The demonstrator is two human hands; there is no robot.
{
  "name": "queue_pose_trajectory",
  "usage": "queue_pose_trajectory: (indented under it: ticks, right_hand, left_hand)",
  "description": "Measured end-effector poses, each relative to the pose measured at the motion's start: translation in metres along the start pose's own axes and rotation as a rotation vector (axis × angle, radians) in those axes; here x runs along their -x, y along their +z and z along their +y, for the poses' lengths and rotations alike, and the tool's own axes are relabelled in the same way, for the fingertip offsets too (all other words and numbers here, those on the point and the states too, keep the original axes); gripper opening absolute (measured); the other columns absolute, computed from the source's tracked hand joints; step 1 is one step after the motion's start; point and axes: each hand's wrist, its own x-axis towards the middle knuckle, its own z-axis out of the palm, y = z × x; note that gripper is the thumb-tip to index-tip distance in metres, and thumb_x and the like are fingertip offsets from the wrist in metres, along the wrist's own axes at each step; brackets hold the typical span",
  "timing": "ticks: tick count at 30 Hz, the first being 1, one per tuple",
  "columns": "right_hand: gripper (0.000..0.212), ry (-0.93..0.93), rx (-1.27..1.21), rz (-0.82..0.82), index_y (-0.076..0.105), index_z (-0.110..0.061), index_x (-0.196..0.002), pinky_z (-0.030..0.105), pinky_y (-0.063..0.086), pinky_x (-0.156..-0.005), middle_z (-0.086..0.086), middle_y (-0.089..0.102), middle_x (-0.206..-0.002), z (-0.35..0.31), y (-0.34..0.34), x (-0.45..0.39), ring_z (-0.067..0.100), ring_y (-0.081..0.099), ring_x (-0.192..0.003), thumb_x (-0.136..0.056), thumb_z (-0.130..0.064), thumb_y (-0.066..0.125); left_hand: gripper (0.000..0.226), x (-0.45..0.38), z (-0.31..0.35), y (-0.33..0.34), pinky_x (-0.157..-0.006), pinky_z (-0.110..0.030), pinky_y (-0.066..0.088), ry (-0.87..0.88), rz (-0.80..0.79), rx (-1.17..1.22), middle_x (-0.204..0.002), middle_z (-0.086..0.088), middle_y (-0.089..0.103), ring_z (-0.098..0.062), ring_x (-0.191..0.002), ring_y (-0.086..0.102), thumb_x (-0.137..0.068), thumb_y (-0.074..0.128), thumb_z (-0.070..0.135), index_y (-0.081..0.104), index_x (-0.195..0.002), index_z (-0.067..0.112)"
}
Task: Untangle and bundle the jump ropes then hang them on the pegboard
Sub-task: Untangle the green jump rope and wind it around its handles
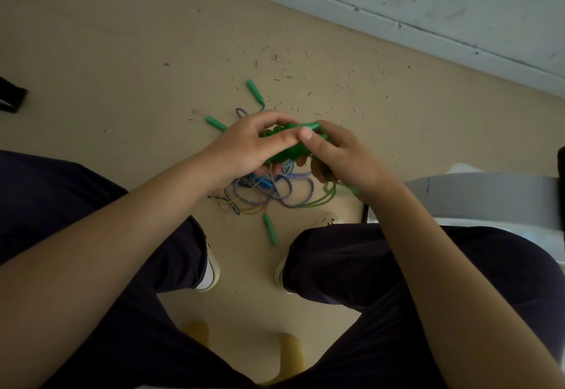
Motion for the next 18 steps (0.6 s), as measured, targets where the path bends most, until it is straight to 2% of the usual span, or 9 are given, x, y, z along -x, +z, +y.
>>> queue_pose_trajectory:
  ticks: [3,5,8,12,14,18]
  right_hand:
    - [0.023,-0.006,-0.035,0.030,0.061,-0.017,-0.096,0.018,0.039,-0.046,0.015,0.059,-0.085,0.001,-0.001,0.000,0.008,0.046,-0.050,-0.097,-0.037,0.051]
    - [0.017,-0.021,-0.080,0.047,0.062,-0.017,-0.095,0.016,0.038,-0.046,0.015,0.057,-0.084,0.003,-0.002,-0.001,0.004,0.046,-0.050,-0.101,-0.027,0.049]
    - [0.017,-0.033,-0.118,0.035,0.063,-0.016,-0.100,0.016,0.035,-0.045,0.012,0.055,-0.079,0.005,-0.001,0.000,0.005,0.043,-0.049,-0.103,-0.022,0.047]
    - [0.020,-0.053,-0.169,-0.026,0.062,-0.017,-0.098,0.017,0.034,-0.045,-0.002,0.058,-0.072,0.007,0.001,0.001,0.008,0.043,-0.051,-0.100,-0.029,0.047]
    - [0.023,-0.046,-0.197,-0.041,0.059,-0.009,-0.101,0.016,0.034,-0.045,0.001,0.053,-0.073,0.009,0.001,0.001,0.008,0.044,-0.051,-0.101,-0.028,0.045]
    - [0.019,-0.024,-0.223,-0.059,0.061,-0.011,-0.102,0.018,0.037,-0.048,-0.004,0.061,-0.072,0.012,0.000,0.000,0.007,0.047,-0.052,-0.099,-0.027,0.051]
  left_hand:
    - [0.040,-0.002,0.001,-0.003,-0.053,-0.025,0.049,-0.026,0.023,0.079,-0.080,0.010,0.070,-0.009,-0.064,0.063,-0.072,0.075,0.059,0.068,-0.104,0.035]
    - [0.047,-0.003,0.001,-0.005,-0.050,-0.021,0.046,-0.035,0.000,0.126,-0.079,0.012,0.067,-0.006,-0.064,0.062,-0.070,0.082,0.050,0.065,-0.109,0.029]
    - [0.044,-0.004,0.000,-0.007,-0.045,-0.019,0.043,-0.026,-0.042,0.169,-0.075,0.013,0.067,-0.008,-0.058,0.061,-0.071,0.082,0.037,0.063,-0.109,0.023]
    - [0.039,-0.005,0.002,-0.012,-0.035,-0.019,0.036,-0.034,-0.100,0.257,-0.071,0.006,0.066,-0.010,-0.046,0.054,-0.070,0.080,0.033,0.061,-0.102,0.019]
    - [0.035,-0.005,0.002,-0.014,-0.033,-0.019,0.035,-0.038,-0.134,0.249,-0.073,0.005,0.068,-0.010,-0.041,0.052,-0.072,0.080,0.035,0.063,-0.100,0.023]
    - [0.039,-0.006,0.001,-0.014,-0.034,-0.020,0.037,-0.030,-0.136,0.154,-0.083,-0.001,0.073,-0.014,-0.040,0.053,-0.073,0.082,0.047,0.066,-0.103,0.028]
